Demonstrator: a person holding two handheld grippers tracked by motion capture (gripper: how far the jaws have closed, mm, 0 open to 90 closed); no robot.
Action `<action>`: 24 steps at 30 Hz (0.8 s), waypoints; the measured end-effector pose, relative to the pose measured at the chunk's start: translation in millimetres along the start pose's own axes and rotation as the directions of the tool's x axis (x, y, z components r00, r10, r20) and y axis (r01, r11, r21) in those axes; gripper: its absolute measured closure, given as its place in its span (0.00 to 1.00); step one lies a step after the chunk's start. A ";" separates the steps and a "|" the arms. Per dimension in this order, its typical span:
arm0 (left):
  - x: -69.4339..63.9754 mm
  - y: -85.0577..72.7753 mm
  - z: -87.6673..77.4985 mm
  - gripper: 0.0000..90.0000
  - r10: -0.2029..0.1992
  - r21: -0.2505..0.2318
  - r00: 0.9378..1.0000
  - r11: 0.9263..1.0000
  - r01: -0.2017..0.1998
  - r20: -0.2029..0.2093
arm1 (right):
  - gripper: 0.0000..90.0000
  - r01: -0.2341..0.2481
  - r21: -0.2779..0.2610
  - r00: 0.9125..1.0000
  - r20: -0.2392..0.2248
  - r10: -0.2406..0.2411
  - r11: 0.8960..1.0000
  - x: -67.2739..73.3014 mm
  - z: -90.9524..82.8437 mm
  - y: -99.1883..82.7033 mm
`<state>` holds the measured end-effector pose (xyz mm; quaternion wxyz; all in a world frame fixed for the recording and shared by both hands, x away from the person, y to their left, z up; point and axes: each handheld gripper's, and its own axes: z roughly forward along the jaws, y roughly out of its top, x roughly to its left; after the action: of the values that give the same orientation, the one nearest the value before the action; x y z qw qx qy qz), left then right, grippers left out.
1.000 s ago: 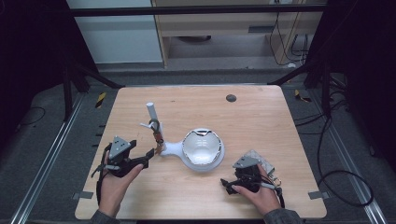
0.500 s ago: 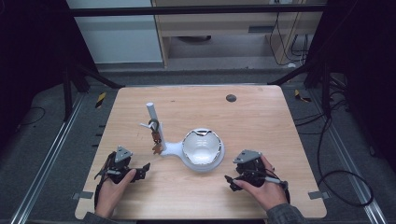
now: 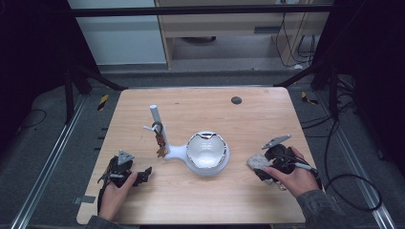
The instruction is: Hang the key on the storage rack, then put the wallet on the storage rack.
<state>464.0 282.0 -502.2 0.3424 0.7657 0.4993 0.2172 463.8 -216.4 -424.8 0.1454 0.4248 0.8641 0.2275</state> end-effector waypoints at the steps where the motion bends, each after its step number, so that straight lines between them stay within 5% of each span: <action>1: 1.3 -0.6 0.5 0.07 0.000 0.004 1.000 1.000 0.000 0.001 | 0.07 -0.009 0.015 1.000 -0.005 0.009 1.000 -1.6 1.4 -1.0; 7: 3.0 -3.1 4.7 0.05 -0.001 0.017 1.000 1.000 0.001 -0.001 | 0.08 -0.008 0.130 1.000 -0.020 0.011 0.992 -10.2 11.0 -2.8; 24: -0.8 -2.7 6.3 0.02 0.029 0.037 0.999 0.999 -0.029 -0.015 | 0.11 -0.016 0.190 0.999 -0.038 0.023 0.982 -18.2 18.5 -4.9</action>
<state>466.3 280.1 -508.4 0.3211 0.7774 0.4947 0.2188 479.6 -228.5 -442.1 0.0847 0.4405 0.8804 0.1541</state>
